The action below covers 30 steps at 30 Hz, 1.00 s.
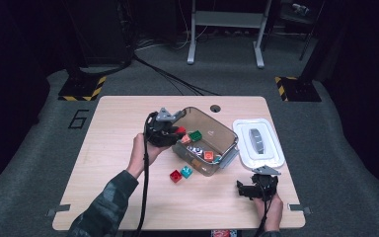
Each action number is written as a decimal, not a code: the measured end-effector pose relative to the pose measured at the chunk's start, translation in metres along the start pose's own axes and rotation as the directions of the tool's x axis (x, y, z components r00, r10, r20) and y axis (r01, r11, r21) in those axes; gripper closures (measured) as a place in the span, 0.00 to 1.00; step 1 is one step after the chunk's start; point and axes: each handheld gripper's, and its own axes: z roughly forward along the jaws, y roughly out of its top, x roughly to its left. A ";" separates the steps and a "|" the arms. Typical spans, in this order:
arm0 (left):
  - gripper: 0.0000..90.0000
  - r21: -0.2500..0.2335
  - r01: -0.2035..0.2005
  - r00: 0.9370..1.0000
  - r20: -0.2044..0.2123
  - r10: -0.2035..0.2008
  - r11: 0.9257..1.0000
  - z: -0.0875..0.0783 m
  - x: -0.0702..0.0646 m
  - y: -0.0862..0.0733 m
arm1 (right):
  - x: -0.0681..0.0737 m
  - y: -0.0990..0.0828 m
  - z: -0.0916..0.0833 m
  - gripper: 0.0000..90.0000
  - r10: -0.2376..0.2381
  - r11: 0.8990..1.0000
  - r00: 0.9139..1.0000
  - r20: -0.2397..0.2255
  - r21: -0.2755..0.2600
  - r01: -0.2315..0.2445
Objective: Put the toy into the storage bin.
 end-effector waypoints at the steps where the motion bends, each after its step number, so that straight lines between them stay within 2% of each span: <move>1: 0.75 0.000 0.000 1.000 0.000 0.000 1.000 0.000 0.000 0.000 | 0.000 0.000 0.000 0.02 0.000 1.000 1.000 0.000 0.000 0.000; 5: 0.75 0.028 0.020 0.999 0.033 -0.021 0.999 0.016 -0.003 0.000 | 0.000 0.000 0.000 0.02 0.000 1.000 1.000 0.000 0.000 0.000; 12: 0.75 0.064 0.029 0.998 0.058 -0.032 0.998 0.028 -0.004 -0.004 | 0.000 0.000 0.000 0.02 -0.001 1.000 1.000 0.000 0.000 0.001; 14: 0.75 0.081 0.024 0.997 0.065 -0.029 0.996 0.030 -0.005 -0.006 | 0.000 0.000 0.000 0.02 -0.001 1.000 1.000 -0.001 0.000 0.001; 22: 0.74 0.090 0.045 0.996 0.078 -0.052 0.995 0.028 -0.004 -0.008 | 0.000 0.000 0.000 0.02 -0.001 1.000 1.000 0.000 0.000 0.001; 23: 0.73 0.086 0.049 0.995 0.078 -0.055 0.995 0.027 -0.004 -0.008 | 0.000 0.000 0.000 0.02 -0.001 1.000 1.000 -0.001 0.000 0.001; 24: 0.66 0.087 0.047 0.996 0.075 -0.054 0.995 0.026 -0.004 -0.008 | 0.000 0.000 0.000 0.02 -0.001 1.000 1.000 0.000 0.000 0.001; 25: 0.66 0.087 0.051 0.996 0.069 -0.057 0.995 0.025 -0.004 -0.009 | 0.000 0.000 0.000 0.02 -0.001 1.000 1.000 0.000 0.000 0.001; 26: 0.58 0.077 0.047 0.997 0.053 -0.052 0.996 0.021 -0.006 -0.009 | 0.000 0.000 0.000 0.02 -0.001 1.000 1.000 0.000 0.000 0.001; 30: 0.43 0.059 0.034 0.999 0.029 -0.035 0.998 0.010 -0.008 -0.013 | 0.000 0.000 0.000 0.02 -0.001 1.000 1.000 -0.001 0.000 0.001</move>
